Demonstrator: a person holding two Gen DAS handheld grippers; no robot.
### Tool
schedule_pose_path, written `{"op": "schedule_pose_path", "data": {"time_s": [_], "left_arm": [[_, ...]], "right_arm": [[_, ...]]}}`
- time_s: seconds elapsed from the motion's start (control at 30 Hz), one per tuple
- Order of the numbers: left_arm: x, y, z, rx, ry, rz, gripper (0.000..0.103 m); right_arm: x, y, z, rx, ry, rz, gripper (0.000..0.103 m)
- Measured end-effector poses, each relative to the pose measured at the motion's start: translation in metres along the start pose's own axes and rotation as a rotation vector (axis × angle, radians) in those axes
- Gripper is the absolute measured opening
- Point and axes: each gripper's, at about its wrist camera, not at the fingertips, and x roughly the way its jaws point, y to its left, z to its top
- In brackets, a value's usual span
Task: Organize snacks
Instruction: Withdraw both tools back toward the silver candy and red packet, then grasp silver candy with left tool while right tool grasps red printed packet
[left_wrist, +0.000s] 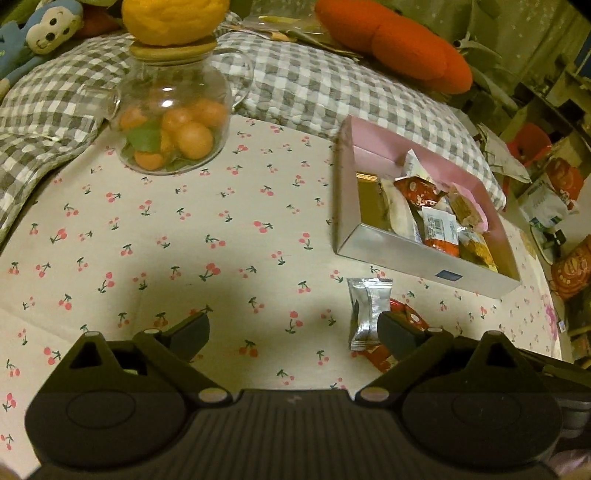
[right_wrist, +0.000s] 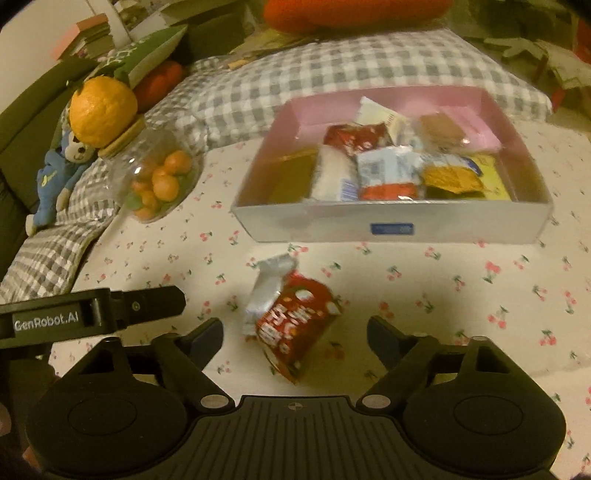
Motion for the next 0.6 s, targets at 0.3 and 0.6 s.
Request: {"op": "schedule_pose_path", "data": {"time_s": [0.3,0.6], "left_arm": [[0.006,-0.008,0.000,0.012,0.010,-0.005,0.097],[0.024,-0.026,-0.003,-0.024,0.034,-0.040,0.092]], "right_arm": [[0.010,-0.002,0.004,0.004,0.034,0.009,0.039],[-0.003,-0.027,0.008,0.043,0.032,-0.035,0.039]]}}
